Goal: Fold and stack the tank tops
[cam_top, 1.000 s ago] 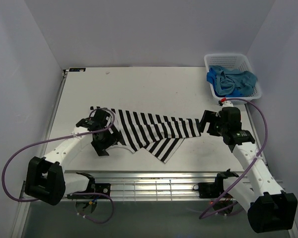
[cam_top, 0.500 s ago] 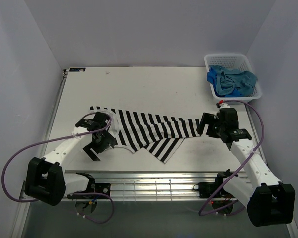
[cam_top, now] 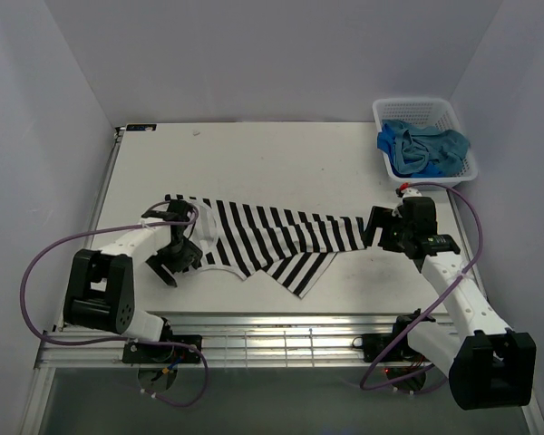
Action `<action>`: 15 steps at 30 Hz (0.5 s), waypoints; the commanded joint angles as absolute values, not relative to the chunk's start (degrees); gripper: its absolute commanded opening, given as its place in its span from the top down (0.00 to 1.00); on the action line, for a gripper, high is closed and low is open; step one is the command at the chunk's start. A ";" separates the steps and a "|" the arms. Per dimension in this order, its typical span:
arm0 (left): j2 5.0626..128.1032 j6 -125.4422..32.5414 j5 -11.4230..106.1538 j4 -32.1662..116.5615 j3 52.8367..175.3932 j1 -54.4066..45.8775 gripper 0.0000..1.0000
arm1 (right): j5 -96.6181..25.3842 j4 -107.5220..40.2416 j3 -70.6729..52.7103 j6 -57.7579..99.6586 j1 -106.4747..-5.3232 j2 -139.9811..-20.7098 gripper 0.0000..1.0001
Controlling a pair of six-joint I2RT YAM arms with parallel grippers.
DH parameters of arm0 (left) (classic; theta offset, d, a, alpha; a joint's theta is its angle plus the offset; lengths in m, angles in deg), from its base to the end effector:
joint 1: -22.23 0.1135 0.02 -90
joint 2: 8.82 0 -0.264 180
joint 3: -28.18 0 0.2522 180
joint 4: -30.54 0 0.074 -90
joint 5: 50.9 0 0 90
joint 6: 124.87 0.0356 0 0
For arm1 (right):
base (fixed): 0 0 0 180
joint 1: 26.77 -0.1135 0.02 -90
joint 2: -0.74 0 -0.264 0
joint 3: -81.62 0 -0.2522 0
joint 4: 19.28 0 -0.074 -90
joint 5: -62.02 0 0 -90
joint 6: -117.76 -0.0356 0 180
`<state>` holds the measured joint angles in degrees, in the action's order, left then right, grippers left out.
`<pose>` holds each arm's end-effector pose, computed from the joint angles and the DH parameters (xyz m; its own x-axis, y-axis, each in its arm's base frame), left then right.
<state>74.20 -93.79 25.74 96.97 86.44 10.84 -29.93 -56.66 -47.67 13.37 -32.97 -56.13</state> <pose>0.2121 -0.0343 0.1613 -0.6745 -0.7141 -0.1871 -0.7378 0.6610 0.1370 0.2046 0.0234 0.2320 -0.6963 0.1742 -0.6963 0.0419 0.9783 0.2029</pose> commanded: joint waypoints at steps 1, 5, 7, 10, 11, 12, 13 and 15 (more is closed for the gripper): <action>78.09 -92.18 25.13 91.06 86.07 11.42 0.16 | -30.79 -55.19 -46.91 14.49 -32.49 -56.48 0.10; 80.47 -90.77 25.92 89.30 85.45 11.95 0.39 | -30.88 -55.19 -47.52 14.67 -32.31 -56.39 0.10; 81.00 -90.51 26.53 88.78 85.01 12.13 0.70 | -30.88 -55.11 -47.70 14.76 -32.13 -56.66 0.10; 80.74 -90.51 27.94 87.90 84.31 12.13 1.00 | -31.14 -55.02 -47.70 14.93 -32.13 -57.97 0.10; 79.95 -89.72 28.29 87.29 83.53 12.13 1.00 | -31.49 -54.84 -47.70 14.85 -32.05 -58.50 0.10; 79.51 -89.45 28.21 86.67 83.34 12.13 1.00 | -32.19 -54.67 -47.44 14.93 -32.05 -59.72 0.10; 79.07 -89.28 28.21 86.58 83.26 12.13 1.00 | -32.28 -54.40 -47.35 15.02 -32.05 -60.43 0.10; 77.58 -88.66 28.21 86.23 83.60 12.13 1.00 | -33.50 -54.31 -46.65 14.93 -32.05 -62.71 0.10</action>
